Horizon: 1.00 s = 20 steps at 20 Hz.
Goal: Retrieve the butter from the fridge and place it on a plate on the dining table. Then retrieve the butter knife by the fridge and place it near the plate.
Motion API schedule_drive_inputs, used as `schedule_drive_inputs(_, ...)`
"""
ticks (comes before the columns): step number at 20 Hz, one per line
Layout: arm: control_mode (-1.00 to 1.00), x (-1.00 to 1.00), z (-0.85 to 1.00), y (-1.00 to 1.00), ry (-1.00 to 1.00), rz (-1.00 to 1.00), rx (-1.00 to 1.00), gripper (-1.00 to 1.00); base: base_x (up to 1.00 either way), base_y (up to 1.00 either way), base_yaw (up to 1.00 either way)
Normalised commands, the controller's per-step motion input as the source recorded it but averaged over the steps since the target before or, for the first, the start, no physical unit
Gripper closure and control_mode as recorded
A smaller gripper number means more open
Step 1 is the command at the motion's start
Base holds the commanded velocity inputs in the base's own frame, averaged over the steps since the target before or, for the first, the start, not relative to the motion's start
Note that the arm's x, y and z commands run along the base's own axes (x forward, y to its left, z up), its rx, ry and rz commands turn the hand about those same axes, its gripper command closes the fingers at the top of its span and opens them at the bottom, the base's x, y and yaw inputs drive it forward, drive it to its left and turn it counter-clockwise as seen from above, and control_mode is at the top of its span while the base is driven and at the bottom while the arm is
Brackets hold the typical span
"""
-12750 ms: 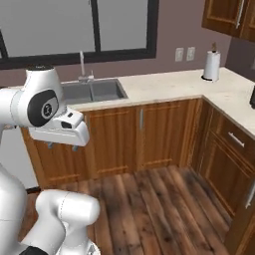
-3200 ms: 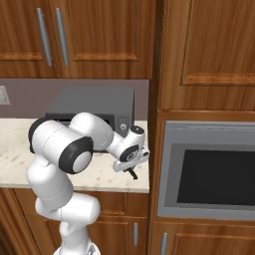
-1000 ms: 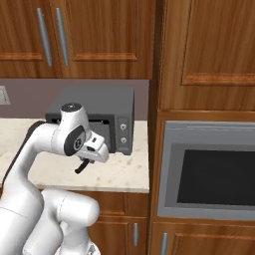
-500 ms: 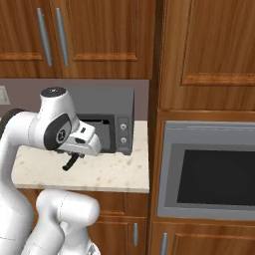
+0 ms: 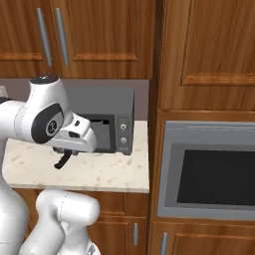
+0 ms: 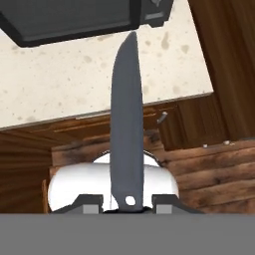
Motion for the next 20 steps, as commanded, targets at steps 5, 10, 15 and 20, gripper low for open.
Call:
schedule_drive_inputs(5, -1.00, -0.62, 0.00, 0.02, -0.13, 0.00, 0.00, 1.00, 0.00, 0.00, 0.00)
schedule_drive_inputs(10, -1.00, -0.02, 0.00, 0.00, -0.01, 0.00, 0.00, 1.00, 0.00, 0.00, 0.00)
schedule_drive_inputs(15, -1.00, 0.00, 0.00, 0.02, 0.00, 0.00, 0.00, 1.00, 0.00, 0.00, 0.00)
schedule_drive_inputs(20, -1.00, 0.00, 0.00, 0.00, 0.00, 0.00, 0.00, 1.00, 0.00, 0.00, 0.00)
